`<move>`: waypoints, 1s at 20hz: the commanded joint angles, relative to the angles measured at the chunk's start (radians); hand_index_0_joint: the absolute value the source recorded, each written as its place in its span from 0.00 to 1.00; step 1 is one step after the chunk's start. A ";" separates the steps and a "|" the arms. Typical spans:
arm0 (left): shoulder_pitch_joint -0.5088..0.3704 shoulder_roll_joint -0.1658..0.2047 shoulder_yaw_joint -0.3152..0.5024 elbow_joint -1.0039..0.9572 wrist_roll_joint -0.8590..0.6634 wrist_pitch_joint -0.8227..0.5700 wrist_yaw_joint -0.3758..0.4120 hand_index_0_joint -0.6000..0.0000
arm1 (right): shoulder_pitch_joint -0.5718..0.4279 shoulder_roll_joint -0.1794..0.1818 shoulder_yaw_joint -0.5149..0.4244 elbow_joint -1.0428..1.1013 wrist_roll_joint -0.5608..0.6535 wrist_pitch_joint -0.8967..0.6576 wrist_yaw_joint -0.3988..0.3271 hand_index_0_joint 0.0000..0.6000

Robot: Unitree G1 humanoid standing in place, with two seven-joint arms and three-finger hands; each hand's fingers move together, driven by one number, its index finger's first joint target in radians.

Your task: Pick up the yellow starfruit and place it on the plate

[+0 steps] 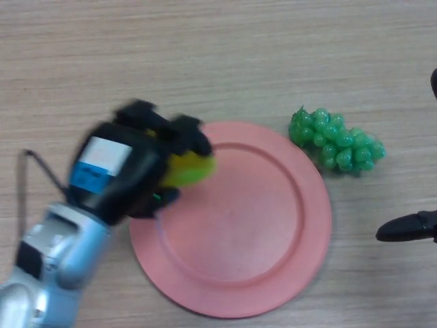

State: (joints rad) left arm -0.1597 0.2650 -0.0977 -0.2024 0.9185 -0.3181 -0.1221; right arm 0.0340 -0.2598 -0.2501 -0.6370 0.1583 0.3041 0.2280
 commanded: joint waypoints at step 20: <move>-0.063 0.042 0.212 -0.156 -0.559 0.128 -0.008 1.00 | -0.015 -0.014 -0.038 -0.097 0.014 -0.057 -0.038 0.00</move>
State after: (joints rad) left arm -0.1997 0.2774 0.0870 -0.3326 0.2844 -0.1175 -0.1784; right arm 0.0393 -0.2548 -0.2535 -0.6723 0.1574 0.3323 0.2203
